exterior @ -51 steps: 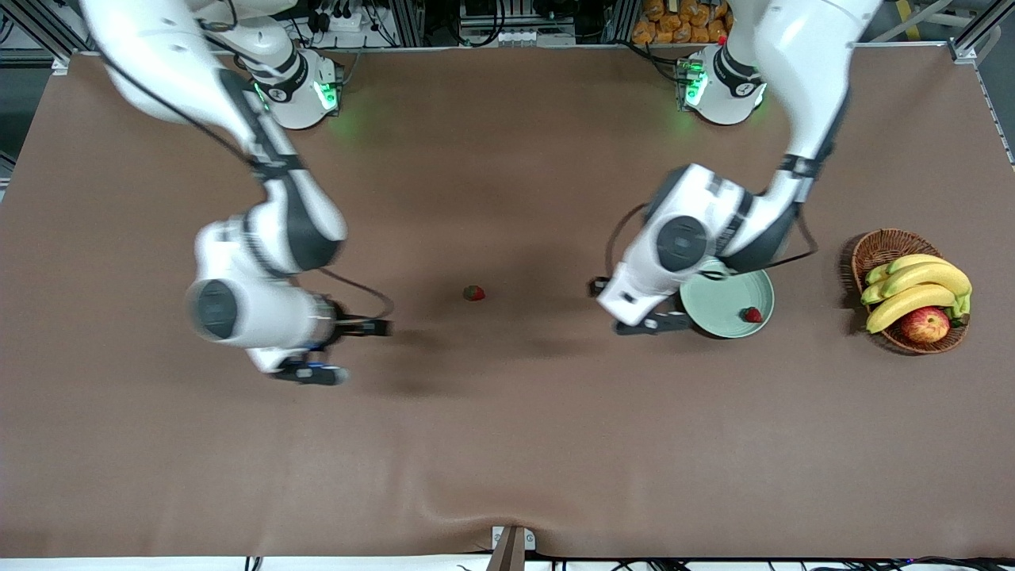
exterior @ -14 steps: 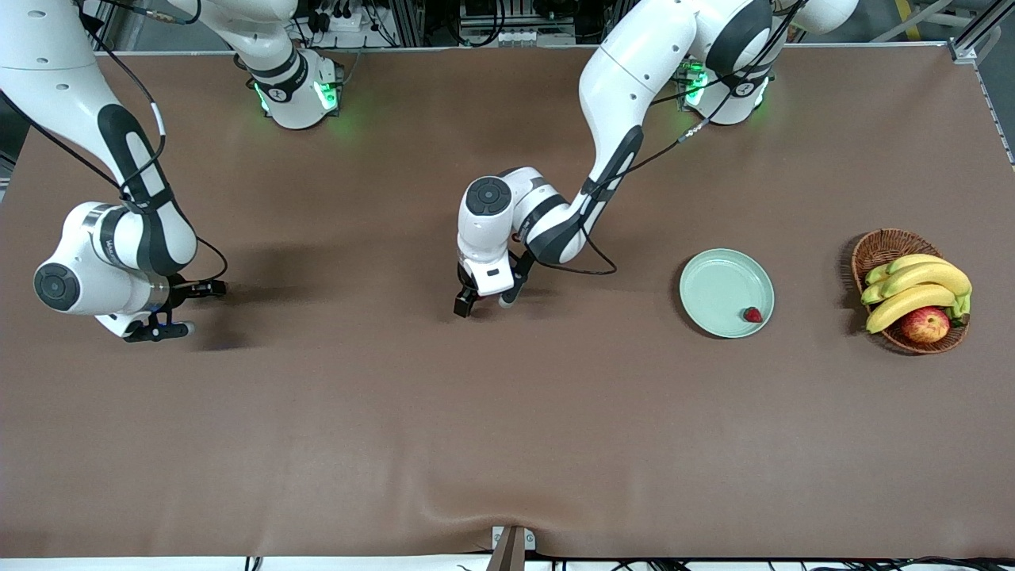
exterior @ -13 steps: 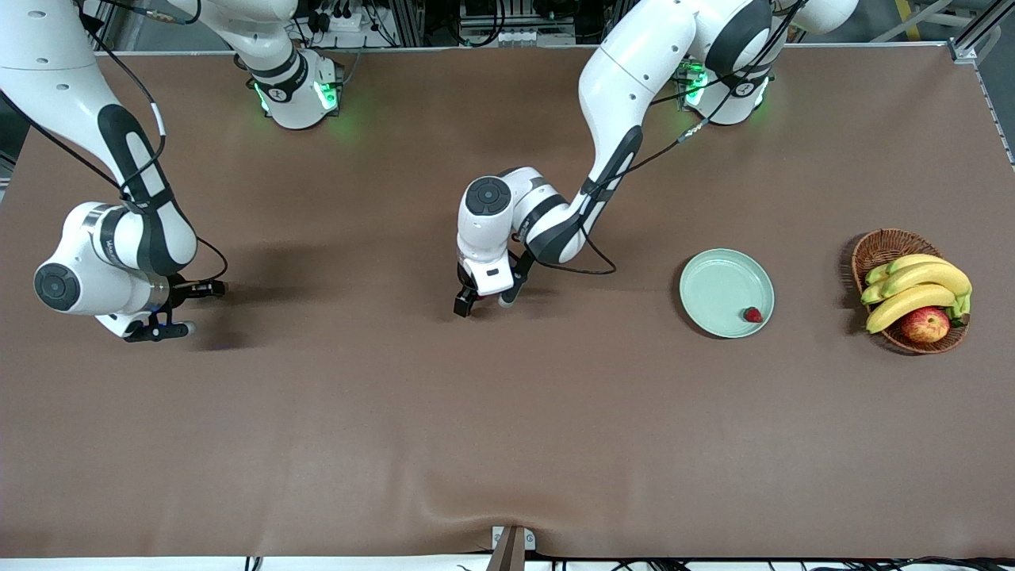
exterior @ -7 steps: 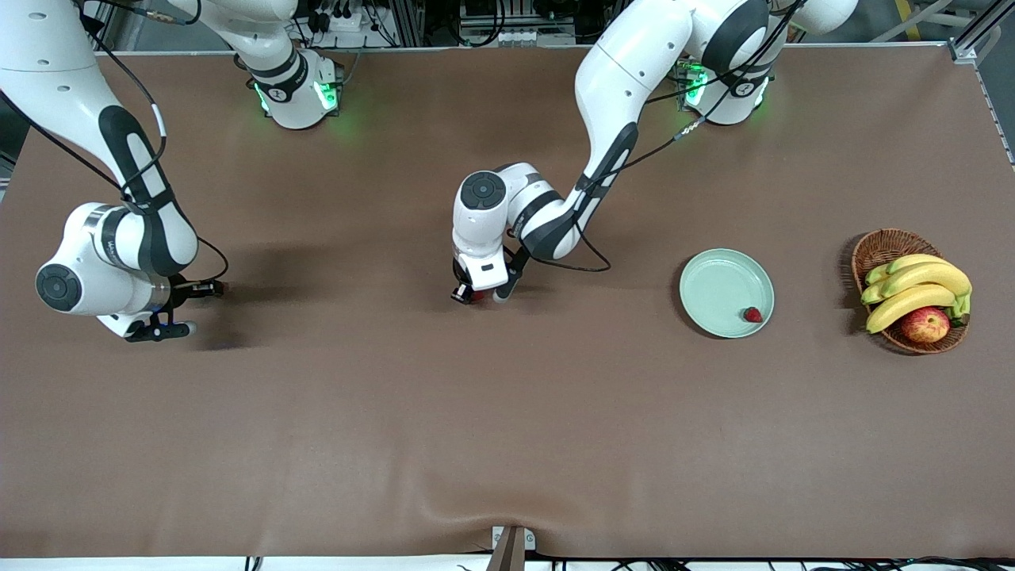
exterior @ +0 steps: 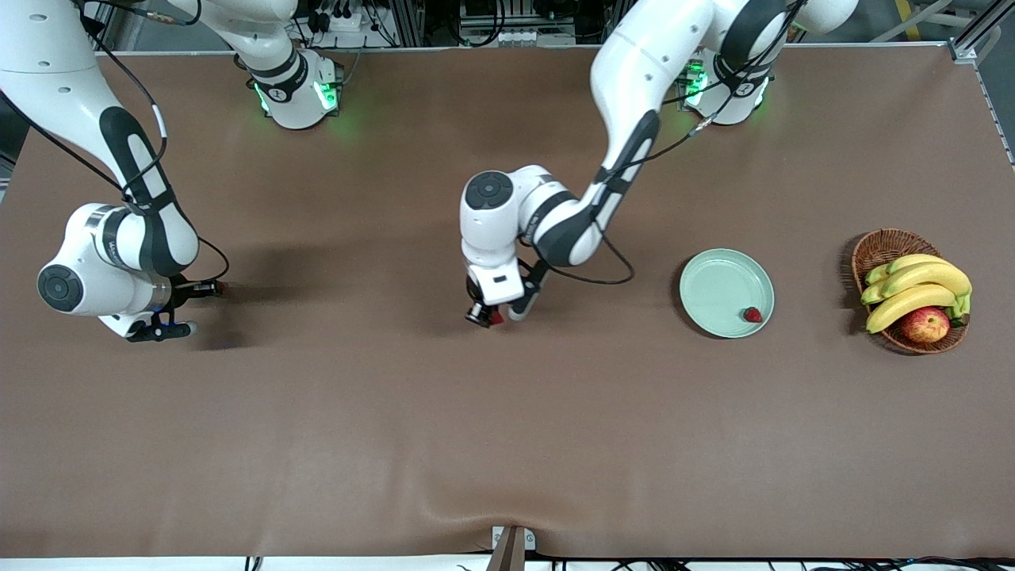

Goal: Collect all strawberries into plate
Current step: 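Plate the strawberry with the left gripper while the right gripper grasps another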

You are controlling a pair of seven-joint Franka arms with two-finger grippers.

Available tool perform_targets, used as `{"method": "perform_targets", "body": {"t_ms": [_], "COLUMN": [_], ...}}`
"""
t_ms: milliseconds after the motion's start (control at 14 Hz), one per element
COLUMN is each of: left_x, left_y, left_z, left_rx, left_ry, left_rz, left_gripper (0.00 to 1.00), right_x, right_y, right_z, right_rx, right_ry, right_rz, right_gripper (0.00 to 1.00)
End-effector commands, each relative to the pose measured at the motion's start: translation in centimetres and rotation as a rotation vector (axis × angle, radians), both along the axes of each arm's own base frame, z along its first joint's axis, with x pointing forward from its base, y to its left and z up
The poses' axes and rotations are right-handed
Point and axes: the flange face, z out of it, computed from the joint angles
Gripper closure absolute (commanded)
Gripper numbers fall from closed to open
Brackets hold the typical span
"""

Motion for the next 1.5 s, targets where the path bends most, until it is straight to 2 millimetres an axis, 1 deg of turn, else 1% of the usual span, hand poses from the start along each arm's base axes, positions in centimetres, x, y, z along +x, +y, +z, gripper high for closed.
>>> {"method": "perform_targets", "body": {"t_ms": [0, 143, 214, 285, 356, 428, 499, 570, 713, 855, 998, 1069, 1141, 1212, 1283, 1426], "left_x": [4.2, 6.5, 7.8, 9.1, 9.5, 9.9, 10.1, 10.0, 8.9, 7.4, 6.2, 5.7, 5.2, 5.1, 4.6, 4.1], "left_y": [6.7, 11.7, 14.6, 17.6, 20.0, 22.4, 24.4, 26.0, 29.8, 32.7, 35.1, 36.2, 37.1, 38.6, 39.5, 40.1], "left_z": [1.5, -0.1, -0.8, -1.3, -1.8, -1.7, -1.3, -0.6, 0.9, 1.5, 0.6, 0.1, -0.5, -1.0, -1.8, -2.6], "left_rx": [0.089, 0.153, 0.177, 0.189, 0.199, 0.183, 0.162, 0.136, 0.105, 0.094, 0.100, 0.105, 0.109, 0.108, 0.107, 0.100], "left_ry": [0.056, 0.125, 0.163, 0.198, 0.239, 0.267, 0.293, 0.314, 0.350, 0.368, 0.390, 0.404, 0.419, 0.434, 0.454, 0.468], "left_rz": [0.073, 0.112, 0.118, 0.112, 0.115, 0.141, 0.148, 0.136, 0.098, 0.038, 0.001, -0.014, -0.017, 0.002, 0.012, 0.015], "left_gripper": [1.00, 1.00, 1.00, 1.00, 1.00, 1.00, 1.00, 1.00, 1.00, 1.00, 1.00, 1.00, 1.00, 1.00, 1.00, 1.00], "right_x": [-0.4, -0.3, -0.3, -0.2, -0.1, 0.1, 0.4, 0.9, 1.5, 1.9, 2.2, 2.4, 3.2, 3.9, 4.7, 5.9], "right_y": [-0.3, -0.4, -0.4, -0.3, -0.3, -0.3, -0.3, -0.3, -0.2, -0.2, -0.2, 0.2, 0.9, 2.0, 3.4, 6.5], "right_z": [0.0, 0.2, 0.2, 0.4, 0.5, 0.8, 1.2, 1.7, 2.7, 3.5, 4.0, 4.2, 5.0, 5.7, 6.5, 7.4], "right_rx": [-0.003, -0.002, -0.002, -0.003, -0.003, -0.006, -0.008, -0.009, -0.006, -0.003, 0.001, 0.003, 0.000, -0.002, 0.010, 0.064], "right_ry": [0.001, 0.005, 0.004, 0.001, -0.002, -0.009, -0.018, -0.029, -0.005, 0.012, 0.001, 0.004, -0.008, -0.013, -0.023, -0.054], "right_rz": [0.022, 0.022, 0.022, 0.022, 0.022, 0.022, 0.023, 0.024, 0.021, 0.017, 0.010, 0.012, 0.024, 0.039, 0.043, 0.025], "right_gripper": [0.75, 0.85, 0.90, 0.91, 0.91, 0.91, 0.92, 0.93, 0.99, 1.00, 1.00, 1.00, 1.00, 1.00, 1.00, 1.00]}}
